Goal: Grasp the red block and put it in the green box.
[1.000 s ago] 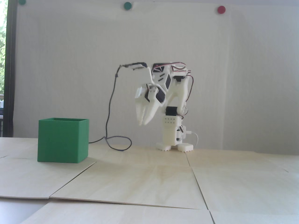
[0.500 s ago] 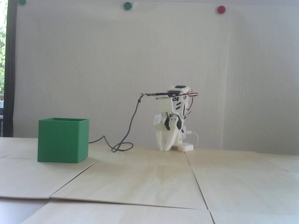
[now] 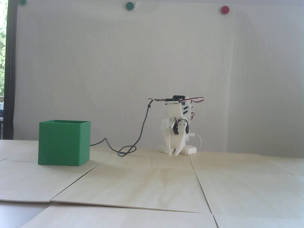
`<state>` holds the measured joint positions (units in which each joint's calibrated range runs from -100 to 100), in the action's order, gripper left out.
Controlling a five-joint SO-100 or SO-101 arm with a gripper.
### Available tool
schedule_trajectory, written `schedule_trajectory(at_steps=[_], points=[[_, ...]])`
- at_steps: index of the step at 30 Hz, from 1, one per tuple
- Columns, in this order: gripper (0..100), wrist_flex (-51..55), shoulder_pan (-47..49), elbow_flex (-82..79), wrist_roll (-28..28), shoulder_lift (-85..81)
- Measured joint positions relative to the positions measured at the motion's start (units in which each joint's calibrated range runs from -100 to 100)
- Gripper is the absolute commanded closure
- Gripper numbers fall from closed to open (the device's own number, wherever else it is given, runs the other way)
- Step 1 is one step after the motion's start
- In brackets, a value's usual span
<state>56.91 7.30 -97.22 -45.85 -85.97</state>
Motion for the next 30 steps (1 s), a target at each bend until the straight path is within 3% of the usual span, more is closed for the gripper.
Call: schedule_trajectory(at_steps=[16, 30], points=[[98, 16.7, 0.2, 0.3, 0.0, -8.1], [98, 18.4, 0.3, 0.3, 0.0, -8.6]])
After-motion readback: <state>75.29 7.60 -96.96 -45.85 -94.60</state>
